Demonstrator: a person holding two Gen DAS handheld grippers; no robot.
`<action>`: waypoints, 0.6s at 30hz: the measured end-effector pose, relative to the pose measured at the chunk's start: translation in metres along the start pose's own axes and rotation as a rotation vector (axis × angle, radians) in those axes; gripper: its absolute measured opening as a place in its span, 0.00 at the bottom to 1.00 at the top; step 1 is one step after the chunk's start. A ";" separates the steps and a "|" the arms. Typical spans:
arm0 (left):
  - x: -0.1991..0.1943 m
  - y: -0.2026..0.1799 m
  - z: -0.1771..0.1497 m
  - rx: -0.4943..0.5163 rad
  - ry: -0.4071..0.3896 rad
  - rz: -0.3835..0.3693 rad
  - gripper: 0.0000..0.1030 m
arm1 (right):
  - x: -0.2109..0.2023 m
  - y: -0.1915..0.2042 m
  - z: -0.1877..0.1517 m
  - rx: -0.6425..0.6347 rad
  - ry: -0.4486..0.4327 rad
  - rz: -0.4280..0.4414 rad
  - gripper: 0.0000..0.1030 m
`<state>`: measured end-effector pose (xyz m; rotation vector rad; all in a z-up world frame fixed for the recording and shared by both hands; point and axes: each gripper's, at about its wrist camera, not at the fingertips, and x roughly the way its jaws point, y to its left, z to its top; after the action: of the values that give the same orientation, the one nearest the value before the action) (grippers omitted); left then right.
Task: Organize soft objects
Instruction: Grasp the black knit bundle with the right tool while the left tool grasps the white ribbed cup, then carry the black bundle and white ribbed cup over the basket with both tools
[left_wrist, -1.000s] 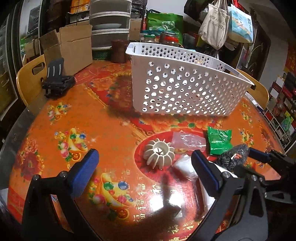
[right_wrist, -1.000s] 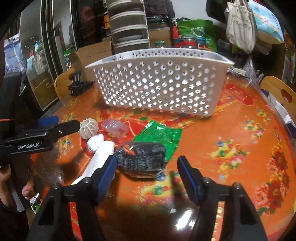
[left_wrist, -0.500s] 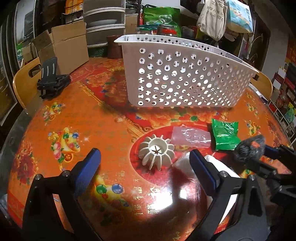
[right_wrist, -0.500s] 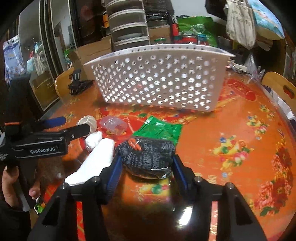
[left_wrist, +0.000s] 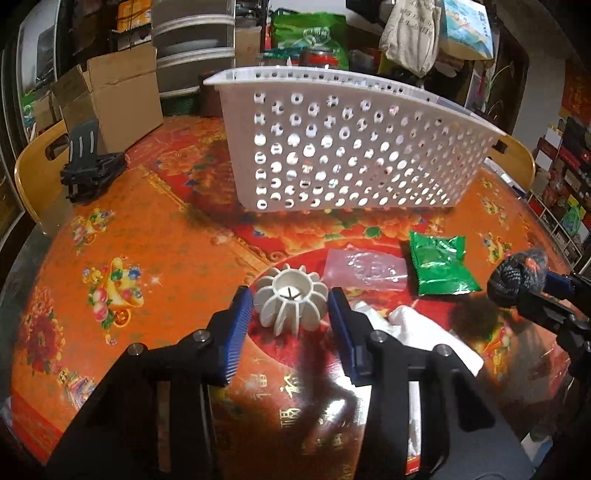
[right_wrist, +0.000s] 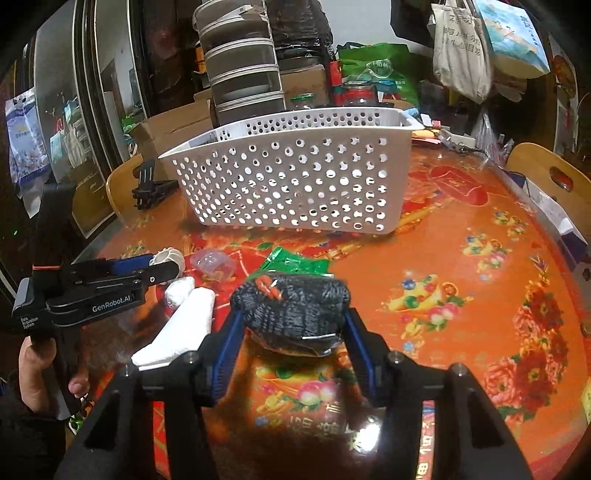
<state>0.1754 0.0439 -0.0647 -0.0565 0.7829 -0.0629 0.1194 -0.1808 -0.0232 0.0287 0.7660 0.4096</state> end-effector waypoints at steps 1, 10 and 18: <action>-0.003 0.000 0.000 0.001 -0.011 0.001 0.39 | -0.001 -0.001 0.000 0.000 -0.001 -0.001 0.53; -0.034 0.004 0.000 0.009 -0.083 0.000 0.39 | -0.007 -0.007 0.000 -0.003 -0.010 -0.017 0.53; -0.070 0.011 0.000 -0.006 -0.132 0.021 0.39 | -0.017 -0.015 0.007 -0.006 -0.035 -0.035 0.53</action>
<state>0.1260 0.0605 -0.0164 -0.0572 0.6516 -0.0368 0.1184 -0.2000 -0.0089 0.0163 0.7298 0.3774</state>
